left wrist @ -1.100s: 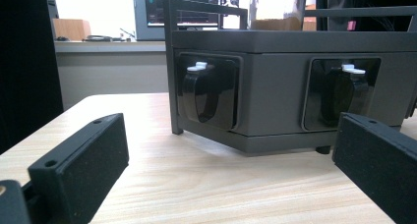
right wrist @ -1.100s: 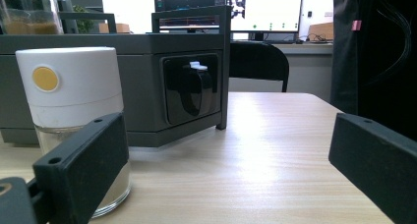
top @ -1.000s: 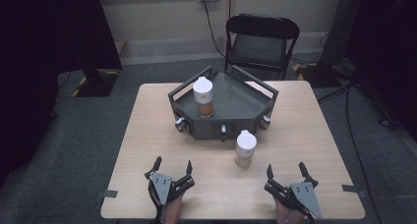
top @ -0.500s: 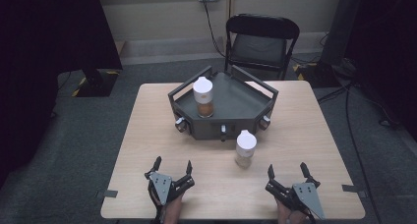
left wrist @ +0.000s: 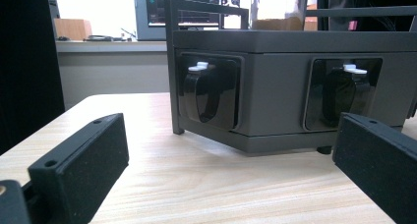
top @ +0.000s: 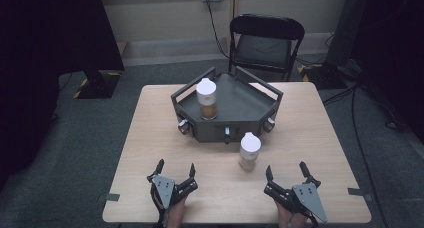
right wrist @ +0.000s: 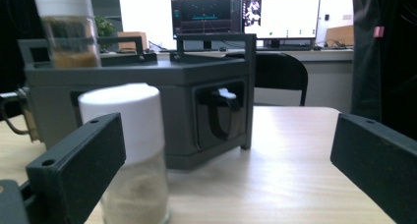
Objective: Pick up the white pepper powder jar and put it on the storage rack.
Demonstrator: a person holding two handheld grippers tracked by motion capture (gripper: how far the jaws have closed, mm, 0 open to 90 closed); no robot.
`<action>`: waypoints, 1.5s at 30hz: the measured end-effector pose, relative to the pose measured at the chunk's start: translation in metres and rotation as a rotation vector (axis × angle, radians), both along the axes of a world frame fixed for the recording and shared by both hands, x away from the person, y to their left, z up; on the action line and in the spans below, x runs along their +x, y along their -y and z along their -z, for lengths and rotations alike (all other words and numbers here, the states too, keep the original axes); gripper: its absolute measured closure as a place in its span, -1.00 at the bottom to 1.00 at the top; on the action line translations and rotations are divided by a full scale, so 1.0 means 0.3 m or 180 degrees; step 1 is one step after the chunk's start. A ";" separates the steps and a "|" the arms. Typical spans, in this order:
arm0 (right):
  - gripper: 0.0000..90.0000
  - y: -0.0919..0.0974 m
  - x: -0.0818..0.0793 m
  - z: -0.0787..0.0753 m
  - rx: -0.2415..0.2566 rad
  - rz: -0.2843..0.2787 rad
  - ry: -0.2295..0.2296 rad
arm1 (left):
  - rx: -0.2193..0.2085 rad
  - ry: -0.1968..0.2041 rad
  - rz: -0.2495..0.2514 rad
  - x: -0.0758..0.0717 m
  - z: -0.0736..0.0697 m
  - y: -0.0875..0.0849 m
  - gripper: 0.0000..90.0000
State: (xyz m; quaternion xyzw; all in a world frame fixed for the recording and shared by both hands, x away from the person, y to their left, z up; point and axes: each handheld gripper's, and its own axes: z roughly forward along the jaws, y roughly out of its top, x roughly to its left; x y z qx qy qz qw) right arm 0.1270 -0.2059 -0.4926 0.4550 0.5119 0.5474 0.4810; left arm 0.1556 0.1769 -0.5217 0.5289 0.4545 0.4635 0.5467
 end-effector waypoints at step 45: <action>-0.91 -0.139 0.187 -0.080 -0.0217 -0.0450 -0.0130 | 0.0000 0.0000 0.0012 0.000 0.000 -0.002 -1.00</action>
